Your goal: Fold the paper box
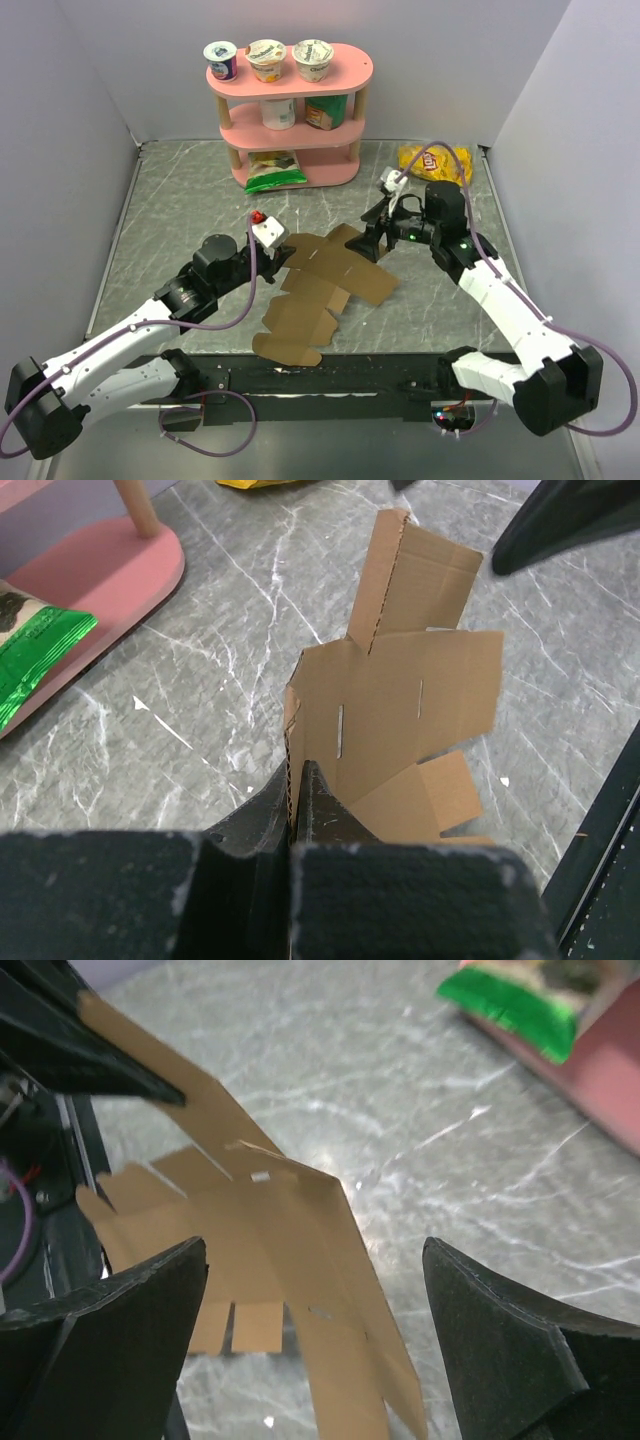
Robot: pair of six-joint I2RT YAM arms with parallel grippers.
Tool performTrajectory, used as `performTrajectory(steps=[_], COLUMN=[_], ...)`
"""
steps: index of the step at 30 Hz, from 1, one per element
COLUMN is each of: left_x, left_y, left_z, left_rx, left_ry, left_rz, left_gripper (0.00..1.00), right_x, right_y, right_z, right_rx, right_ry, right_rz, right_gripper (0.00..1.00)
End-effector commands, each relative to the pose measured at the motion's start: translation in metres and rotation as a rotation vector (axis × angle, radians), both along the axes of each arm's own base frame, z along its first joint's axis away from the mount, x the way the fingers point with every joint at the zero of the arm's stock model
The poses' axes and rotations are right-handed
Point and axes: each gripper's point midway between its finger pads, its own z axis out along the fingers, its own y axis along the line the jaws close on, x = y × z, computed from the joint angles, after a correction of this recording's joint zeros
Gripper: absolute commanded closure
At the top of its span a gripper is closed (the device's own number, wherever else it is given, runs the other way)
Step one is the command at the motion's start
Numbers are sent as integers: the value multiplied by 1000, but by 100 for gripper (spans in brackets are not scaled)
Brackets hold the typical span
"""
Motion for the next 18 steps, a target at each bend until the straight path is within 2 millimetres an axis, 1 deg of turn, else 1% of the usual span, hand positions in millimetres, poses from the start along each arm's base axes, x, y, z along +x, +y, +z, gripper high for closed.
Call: performTrajectory(steps=[1, 2, 3, 6, 8, 9, 11, 12, 13, 15, 16, 17, 18], left_x=[-2, -3, -4, -4, -4, -4, -5, -5, -5, -4, -3, 0, 2], left_y=[-4, -5, -5, -6, -6, -7, -7, -8, -7, -8, -7, -8, -7], left_z=[19, 19, 19, 19, 19, 19, 19, 19, 18, 17, 16, 11, 12], left_rx=[-28, -29, -31, -31, -30, -28, -31, -32, -31, -28, -24, -14, -12], left_ry=[-48, -48, -49, -48, -46, -46, -46, -45, -45, -42, -34, -21, -17], left_rz=[-33, -34, -39, -45, -43, -49, -54, -54, -52, -49, -43, -35, -21], left_gripper=[99, 99, 99, 99, 99, 99, 99, 99, 99, 99, 99, 99, 99], right_x=[4, 11, 14, 23, 25, 25, 27, 27, 27, 26, 23, 21, 19], right_y=[2, -2, -4, -7, -6, -4, -2, -1, 1, 3, 8, 10, 11], right_z=[-4, -8, -15, -23, -25, -29, -37, -42, -44, -49, -51, -52, -52], right_rx=[-43, -62, -73, -86, -87, -90, -108, -121, -126, -131, -136, -137, -136], right_ry=[-33, -40, -39, -62, -63, -49, -37, -30, -24, -12, -17, -19, -16], right_rz=[43, 6, -11, -52, -46, -35, -31, -34, -31, -30, -25, -27, -29], right_gripper=[7, 6, 6, 5, 7, 9, 15, 21, 32, 41, 47, 51, 54])
